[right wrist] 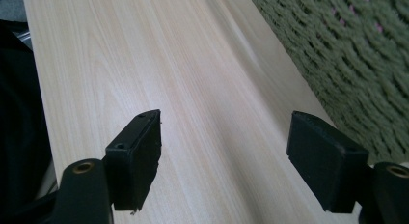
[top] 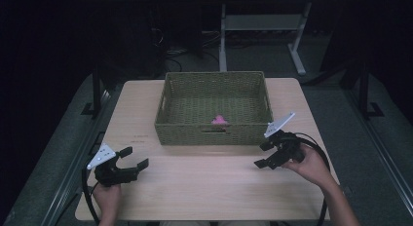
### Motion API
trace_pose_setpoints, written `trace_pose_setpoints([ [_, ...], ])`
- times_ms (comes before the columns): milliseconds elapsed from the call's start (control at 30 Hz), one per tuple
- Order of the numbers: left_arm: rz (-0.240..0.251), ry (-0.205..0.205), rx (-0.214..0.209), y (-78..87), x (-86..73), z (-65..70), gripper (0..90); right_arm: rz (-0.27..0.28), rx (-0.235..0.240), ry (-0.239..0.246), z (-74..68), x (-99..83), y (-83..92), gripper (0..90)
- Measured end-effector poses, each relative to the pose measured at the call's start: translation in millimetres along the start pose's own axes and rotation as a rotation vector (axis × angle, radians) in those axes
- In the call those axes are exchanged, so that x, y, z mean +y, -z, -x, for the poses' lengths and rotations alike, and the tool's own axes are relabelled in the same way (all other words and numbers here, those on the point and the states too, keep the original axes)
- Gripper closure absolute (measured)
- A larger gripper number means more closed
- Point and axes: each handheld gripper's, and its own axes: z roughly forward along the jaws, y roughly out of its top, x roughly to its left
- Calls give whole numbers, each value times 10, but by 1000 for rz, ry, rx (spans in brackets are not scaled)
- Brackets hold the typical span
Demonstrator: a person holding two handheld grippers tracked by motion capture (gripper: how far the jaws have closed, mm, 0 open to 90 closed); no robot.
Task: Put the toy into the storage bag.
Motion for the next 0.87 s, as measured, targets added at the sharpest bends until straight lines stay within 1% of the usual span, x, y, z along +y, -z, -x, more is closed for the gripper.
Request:
trace_pose_setpoints([
  [233, -3, -4, 0, -1, 0, 0, 139, 1, -4, -26, -28, -154, -41, 274],
  [367, -2, 0, 2, -1, -2, -3, 139, 3, -8, -31, -53, -233, -51, 274],
  [467, -3, -1, 2, -3, -2, -1, 138, -10, -8, -37, -69, -274, -56, 273],
  [533, -3, -3, 1, -4, -1, 1, 139, 6, -18, -37, -95, -306, -50, 274],
  [667, -4, -2, 1, -6, -2, 2, 139, 7, -16, -49, -121, -380, -65, 273],
  [800, -2, -1, 0, -4, -1, -1, 139, 18, -42, -60, -209, -479, -73, 264],
  [867, -1, -2, 1, -8, 1, -2, 139, 37, -67, -59, -277, -525, -64, 262],
])
